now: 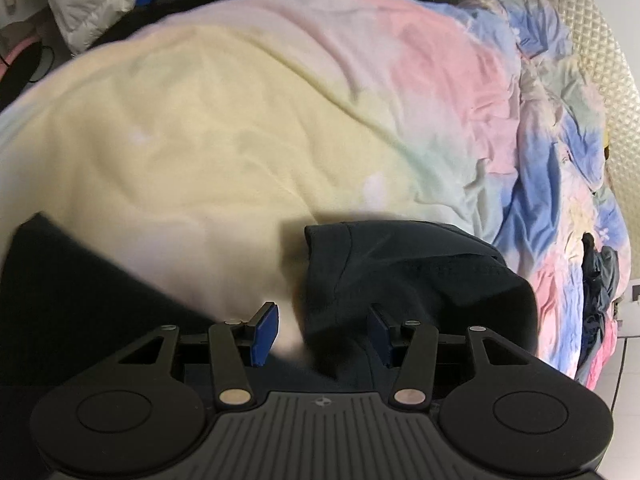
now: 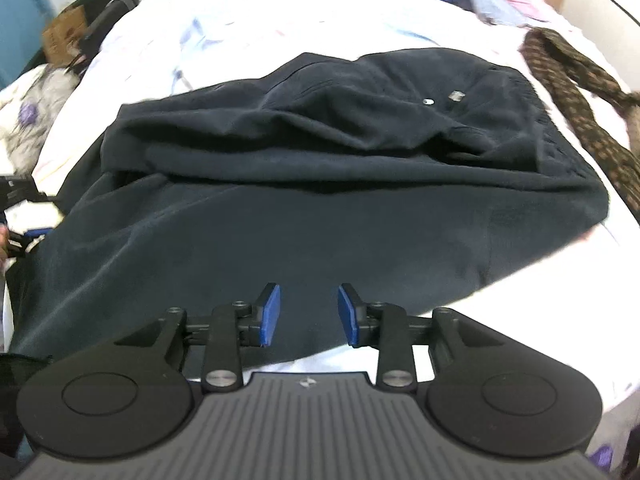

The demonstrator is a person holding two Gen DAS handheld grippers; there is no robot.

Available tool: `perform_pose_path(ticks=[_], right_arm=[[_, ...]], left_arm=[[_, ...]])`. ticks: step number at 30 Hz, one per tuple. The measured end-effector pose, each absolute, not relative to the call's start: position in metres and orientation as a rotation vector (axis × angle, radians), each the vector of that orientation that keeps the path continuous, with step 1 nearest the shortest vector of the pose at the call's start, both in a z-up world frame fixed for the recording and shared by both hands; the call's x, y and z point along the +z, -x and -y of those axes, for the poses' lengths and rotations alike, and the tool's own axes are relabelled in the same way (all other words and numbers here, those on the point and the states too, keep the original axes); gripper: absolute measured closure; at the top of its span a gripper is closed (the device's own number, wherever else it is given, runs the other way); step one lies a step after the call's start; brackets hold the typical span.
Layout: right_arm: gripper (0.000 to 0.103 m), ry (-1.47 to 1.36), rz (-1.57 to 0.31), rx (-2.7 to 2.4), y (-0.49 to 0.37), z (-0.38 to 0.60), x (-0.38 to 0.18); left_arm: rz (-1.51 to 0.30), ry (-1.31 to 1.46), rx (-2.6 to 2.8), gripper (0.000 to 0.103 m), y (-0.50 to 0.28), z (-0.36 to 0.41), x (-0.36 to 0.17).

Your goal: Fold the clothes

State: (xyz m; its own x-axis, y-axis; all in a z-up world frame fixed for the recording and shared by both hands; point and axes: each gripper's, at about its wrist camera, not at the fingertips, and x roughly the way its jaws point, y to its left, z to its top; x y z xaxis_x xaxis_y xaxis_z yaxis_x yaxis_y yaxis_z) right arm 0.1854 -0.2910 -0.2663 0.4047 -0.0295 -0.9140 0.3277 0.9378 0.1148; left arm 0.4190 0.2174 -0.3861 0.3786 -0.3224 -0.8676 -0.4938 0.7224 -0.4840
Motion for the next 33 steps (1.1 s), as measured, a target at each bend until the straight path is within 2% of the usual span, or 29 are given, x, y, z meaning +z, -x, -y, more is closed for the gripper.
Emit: perform_pose_path(ticks=[3, 6, 7, 8, 11, 16, 21, 30, 33], right_arm=[[0.069, -0.297, -1.166, -0.273, -0.176, 0.291, -0.263], [0.069, -0.287, -1.183, -0.302, -0.173, 0.291, -0.261], [0.069, -0.282, -1.184, -0.305, -0.174, 0.290, -0.260], [0.069, -0.277, -1.185, -0.308, -0.175, 0.290, -0.259], [0.069, -0.262, -1.187, -0.312, -0.180, 0.288, -0.257], [0.069, -0.250, -1.203, -0.281, -0.195, 0.280, -0.263], [0.069, -0.231, -1.213, -0.227, -0.209, 0.269, -0.270], [0.069, -0.234, -1.221, -0.214, -0.213, 0.269, -0.274], [0.068, -0.239, -1.222, -0.222, -0.207, 0.276, -0.274]], left_arm=[[-1.213, 0.786, 0.117, 0.054, -0.433, -0.213, -0.400], [-1.208, 0.751, 0.117, 0.062, -0.442, -0.211, -0.408], [-1.206, 0.743, 0.115, 0.077, -0.445, -0.211, -0.411], [-1.206, 0.750, 0.111, 0.085, -0.447, -0.212, -0.412], [-1.177, 0.746, 0.089, 0.091, -0.452, -0.218, -0.406], [-0.994, 0.815, 0.023, 0.096, -0.457, -0.244, -0.362], [-0.897, 0.903, 0.032, 0.097, -0.472, -0.287, -0.325], [-0.868, 0.947, 0.005, 0.099, -0.522, -0.340, -0.260], [-0.893, 0.944, 0.027, 0.099, -0.539, -0.352, -0.254]])
